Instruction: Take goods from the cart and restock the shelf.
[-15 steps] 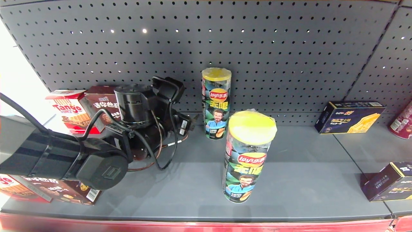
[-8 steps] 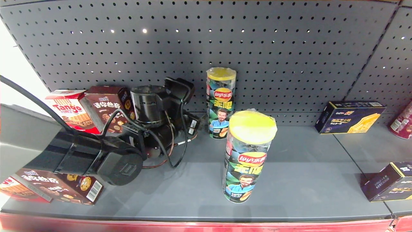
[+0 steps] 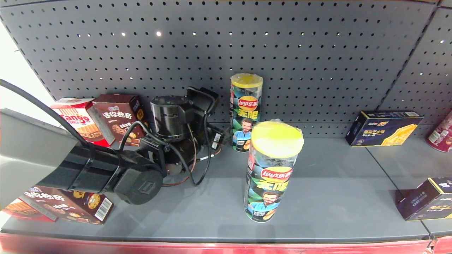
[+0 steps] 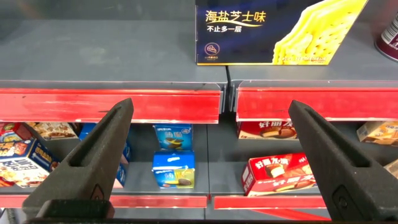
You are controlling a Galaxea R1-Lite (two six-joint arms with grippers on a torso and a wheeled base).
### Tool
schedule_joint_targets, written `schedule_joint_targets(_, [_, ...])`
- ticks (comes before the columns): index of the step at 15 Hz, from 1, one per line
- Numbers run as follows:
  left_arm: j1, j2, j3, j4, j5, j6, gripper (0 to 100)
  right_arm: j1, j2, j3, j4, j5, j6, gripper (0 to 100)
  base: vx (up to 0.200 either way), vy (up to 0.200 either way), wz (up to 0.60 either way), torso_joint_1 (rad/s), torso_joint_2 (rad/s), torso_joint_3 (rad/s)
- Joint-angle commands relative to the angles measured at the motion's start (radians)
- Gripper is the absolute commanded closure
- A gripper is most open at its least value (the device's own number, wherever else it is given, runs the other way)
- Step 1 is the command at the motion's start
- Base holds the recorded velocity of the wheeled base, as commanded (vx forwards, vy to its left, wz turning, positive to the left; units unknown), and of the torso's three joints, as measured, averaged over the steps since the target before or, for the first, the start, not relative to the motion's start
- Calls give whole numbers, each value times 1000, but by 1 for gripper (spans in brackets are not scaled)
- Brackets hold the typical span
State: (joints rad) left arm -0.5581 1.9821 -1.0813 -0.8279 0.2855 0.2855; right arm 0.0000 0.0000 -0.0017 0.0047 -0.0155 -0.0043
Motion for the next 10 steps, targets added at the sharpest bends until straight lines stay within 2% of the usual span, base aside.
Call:
schedule_joint_targets(1, [0, 0, 3, 0, 1, 0, 0, 0, 0, 0, 0, 0, 0, 0, 0, 0, 0, 0, 0, 0])
schedule_joint_targets(5, [-14, -186, 57, 46, 6, 0, 0, 0, 2, 0, 0, 0, 0, 0, 0, 0, 0, 0, 0, 0])
schedule_joint_targets(8, [-85, -368, 135, 101, 11, -2, 0, 0, 0, 0, 0, 0, 0, 0, 0, 0, 0, 0, 0, 0])
schedule_joint_targets(10, [-140, -491, 179, 125, 64, -2, 0, 0, 2, 0, 0, 0, 0, 0, 0, 0, 0, 0, 0, 0])
